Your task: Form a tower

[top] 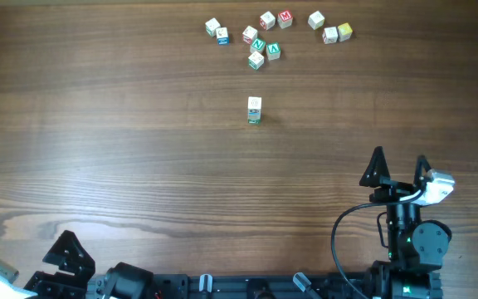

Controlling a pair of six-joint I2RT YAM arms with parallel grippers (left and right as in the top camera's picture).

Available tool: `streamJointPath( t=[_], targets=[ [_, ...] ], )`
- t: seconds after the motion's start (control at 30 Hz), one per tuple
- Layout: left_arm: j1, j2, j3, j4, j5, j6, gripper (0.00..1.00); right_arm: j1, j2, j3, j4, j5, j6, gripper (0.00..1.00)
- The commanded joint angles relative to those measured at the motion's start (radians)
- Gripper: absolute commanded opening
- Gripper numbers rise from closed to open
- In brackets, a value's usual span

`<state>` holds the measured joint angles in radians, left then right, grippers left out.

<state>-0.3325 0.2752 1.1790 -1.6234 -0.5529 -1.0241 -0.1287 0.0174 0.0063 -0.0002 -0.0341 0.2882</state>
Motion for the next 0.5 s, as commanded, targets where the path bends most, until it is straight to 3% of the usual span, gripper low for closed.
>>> streamJointPath(
  t=[0.0, 0.1, 0.2, 0.47],
  targets=[
    [0.005, -0.005, -0.003, 0.002, -0.013, -0.009, 1.00, 0.004, -0.014, -0.001, 0.002, -0.020, -0.016, 1.00],
    [0.000, -0.005, -0.003, 0.002, -0.021, -0.009, 1.00, 0.004, -0.014, -0.001, 0.002, -0.020, -0.016, 1.00],
    [0.088, -0.005, -0.055, 0.068, -0.006, -0.009, 1.00, 0.004, -0.014, -0.001, 0.002, -0.020, -0.016, 1.00],
    [0.228, -0.077, -0.399, 0.394, 0.029, -0.009, 1.00, 0.004, -0.014, -0.001, 0.002, -0.020, -0.016, 1.00]
  ],
)
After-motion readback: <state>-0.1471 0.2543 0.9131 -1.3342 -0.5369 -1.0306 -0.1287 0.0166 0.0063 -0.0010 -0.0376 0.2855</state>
